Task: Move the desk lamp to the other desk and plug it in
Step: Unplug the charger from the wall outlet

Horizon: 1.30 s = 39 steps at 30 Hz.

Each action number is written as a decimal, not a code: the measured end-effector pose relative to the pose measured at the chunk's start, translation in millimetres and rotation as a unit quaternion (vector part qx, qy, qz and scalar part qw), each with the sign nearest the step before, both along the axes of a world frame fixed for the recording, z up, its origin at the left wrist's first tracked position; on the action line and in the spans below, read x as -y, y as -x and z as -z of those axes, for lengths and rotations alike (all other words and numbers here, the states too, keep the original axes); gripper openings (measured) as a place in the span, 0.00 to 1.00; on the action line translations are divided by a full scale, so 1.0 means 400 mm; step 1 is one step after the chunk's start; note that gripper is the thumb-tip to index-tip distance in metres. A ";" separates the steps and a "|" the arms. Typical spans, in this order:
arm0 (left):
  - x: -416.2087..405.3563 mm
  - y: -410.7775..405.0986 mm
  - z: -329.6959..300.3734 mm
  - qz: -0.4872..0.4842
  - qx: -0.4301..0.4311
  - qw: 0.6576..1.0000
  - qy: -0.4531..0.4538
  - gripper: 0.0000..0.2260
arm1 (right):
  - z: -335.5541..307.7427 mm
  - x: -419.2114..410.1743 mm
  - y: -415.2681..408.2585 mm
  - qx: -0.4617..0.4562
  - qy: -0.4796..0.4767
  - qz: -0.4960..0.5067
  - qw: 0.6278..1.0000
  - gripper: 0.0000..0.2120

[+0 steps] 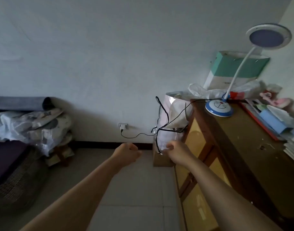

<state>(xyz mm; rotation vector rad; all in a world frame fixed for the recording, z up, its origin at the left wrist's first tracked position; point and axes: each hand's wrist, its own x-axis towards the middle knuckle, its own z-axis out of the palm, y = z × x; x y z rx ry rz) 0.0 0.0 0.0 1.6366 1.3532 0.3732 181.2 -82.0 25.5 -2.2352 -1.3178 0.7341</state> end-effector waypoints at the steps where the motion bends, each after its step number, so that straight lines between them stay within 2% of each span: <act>1: 0.001 -0.001 -0.003 0.001 0.001 1.000 0.006 0.12 | 0.002 -0.002 -0.003 0.003 0.001 -0.005 1.000 0.16; 10: -0.009 -0.031 -0.012 -0.028 0.018 0.999 0.025 0.13 | 0.019 -0.043 -0.038 -0.015 -0.006 -0.021 1.000 0.19; 17: -0.051 -0.025 -0.004 -0.041 0.014 0.999 0.029 0.14 | 0.025 -0.120 -0.029 -0.027 0.003 -0.026 0.999 0.11; 21: -0.116 -0.002 0.006 -0.046 0.013 0.998 0.034 0.14 | 0.033 -0.198 0.000 -0.017 0.009 -0.022 1.000 0.14; 23: -0.170 0.016 0.015 -0.051 0.015 0.998 0.034 0.14 | 0.041 -0.255 0.018 -0.017 0.017 -0.024 0.999 0.08; 26: -0.262 0.043 0.027 -0.049 0.018 0.998 0.034 0.12 | 0.052 -0.345 0.048 -0.028 0.020 -0.020 0.999 0.15; 30: -0.417 0.076 0.042 -0.044 0.019 0.998 0.030 0.09 | 0.078 -0.484 0.093 -0.042 0.019 -0.016 0.999 0.11; 34: -0.576 0.096 0.060 -0.033 0.035 0.997 0.057 0.11 | 0.091 -0.612 0.138 -0.041 0.027 0.001 0.999 0.22; 39: -0.717 0.100 0.088 -0.010 0.038 0.996 0.074 0.11 | 0.119 -0.739 0.158 -0.043 0.040 0.023 0.998 0.23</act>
